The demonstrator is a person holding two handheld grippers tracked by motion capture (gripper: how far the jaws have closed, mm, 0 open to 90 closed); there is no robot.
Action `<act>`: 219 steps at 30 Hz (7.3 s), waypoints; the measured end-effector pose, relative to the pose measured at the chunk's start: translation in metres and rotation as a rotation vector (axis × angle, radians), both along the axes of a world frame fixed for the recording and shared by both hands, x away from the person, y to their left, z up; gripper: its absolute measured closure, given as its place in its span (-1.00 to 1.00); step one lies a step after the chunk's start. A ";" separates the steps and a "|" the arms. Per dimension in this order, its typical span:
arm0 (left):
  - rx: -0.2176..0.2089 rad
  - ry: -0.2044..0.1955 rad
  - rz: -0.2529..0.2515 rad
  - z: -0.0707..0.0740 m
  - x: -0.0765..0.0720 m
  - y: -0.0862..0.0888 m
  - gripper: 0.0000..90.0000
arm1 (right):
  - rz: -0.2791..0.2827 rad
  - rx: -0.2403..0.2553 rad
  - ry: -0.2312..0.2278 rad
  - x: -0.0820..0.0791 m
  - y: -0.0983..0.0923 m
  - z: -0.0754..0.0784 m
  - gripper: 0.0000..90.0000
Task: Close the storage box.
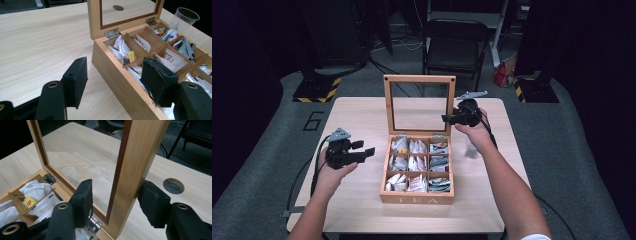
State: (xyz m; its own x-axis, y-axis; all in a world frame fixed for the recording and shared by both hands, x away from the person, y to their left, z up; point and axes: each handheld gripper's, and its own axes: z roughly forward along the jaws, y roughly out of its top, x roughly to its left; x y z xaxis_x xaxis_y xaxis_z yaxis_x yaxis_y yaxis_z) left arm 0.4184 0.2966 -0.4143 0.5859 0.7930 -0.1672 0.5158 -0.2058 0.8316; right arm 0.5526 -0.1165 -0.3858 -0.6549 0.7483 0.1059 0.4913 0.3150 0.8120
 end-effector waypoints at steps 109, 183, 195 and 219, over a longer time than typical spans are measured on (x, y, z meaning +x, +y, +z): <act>0.072 -0.183 -0.127 0.078 -0.015 -0.045 0.30 | 0.083 0.054 -0.127 -0.145 -0.021 0.025 0.22; 0.092 -0.089 -0.217 -0.017 -0.097 -0.036 0.21 | 0.125 0.055 -0.080 -0.227 -0.022 -0.052 0.29; 0.125 -0.063 -0.224 -0.029 -0.103 -0.038 0.21 | 0.132 0.025 -0.051 -0.232 -0.019 -0.065 0.28; 0.082 -0.062 -0.215 -0.027 -0.102 -0.037 0.17 | 0.142 0.015 -0.001 -0.237 -0.023 -0.069 0.21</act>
State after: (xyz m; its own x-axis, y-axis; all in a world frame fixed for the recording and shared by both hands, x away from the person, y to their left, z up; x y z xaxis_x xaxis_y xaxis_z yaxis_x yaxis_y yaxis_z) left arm 0.3160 0.2597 -0.4415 0.7502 0.6579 -0.0658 0.4009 -0.3735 0.8365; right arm 0.3159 -0.1394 -0.4545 -0.7540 0.6466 0.1156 0.4418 0.3691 0.8177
